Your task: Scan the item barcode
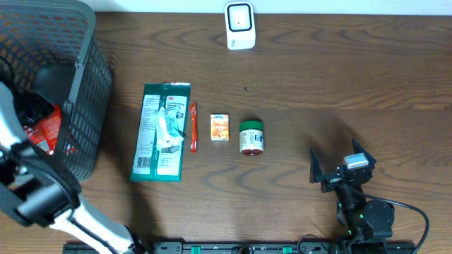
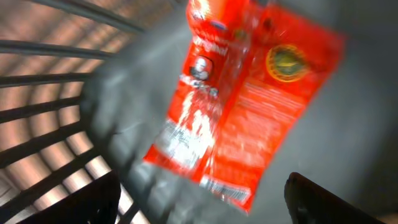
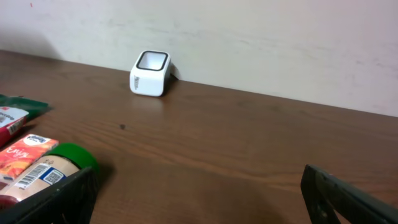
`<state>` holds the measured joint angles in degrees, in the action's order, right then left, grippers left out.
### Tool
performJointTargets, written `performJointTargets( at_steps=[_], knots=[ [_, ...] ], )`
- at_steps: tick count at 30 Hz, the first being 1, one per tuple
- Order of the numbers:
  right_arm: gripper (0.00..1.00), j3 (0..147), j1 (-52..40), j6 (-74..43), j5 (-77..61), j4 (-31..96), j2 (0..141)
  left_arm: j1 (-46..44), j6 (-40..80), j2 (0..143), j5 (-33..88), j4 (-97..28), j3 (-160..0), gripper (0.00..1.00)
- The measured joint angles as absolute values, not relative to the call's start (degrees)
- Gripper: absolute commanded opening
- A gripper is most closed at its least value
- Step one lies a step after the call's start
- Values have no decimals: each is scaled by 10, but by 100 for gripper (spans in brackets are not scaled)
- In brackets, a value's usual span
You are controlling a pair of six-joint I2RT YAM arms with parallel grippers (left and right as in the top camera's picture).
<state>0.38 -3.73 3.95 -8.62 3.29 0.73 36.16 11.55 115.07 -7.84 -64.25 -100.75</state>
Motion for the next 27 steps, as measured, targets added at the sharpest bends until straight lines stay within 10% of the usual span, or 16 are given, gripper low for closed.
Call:
performJointTargets(
  at_steps=[5, 12, 27],
  knots=[
    [99, 4, -37, 39, -86, 33, 7, 362, 109, 1245, -78, -635, -1006, 77],
    [99, 4, -37, 39, -86, 33, 7, 361, 100, 1247, -78, -639, -1015, 7],
    [99, 4, -37, 39, -86, 33, 7, 359, 105, 893, 19, -599, -1023, 7]
  ],
)
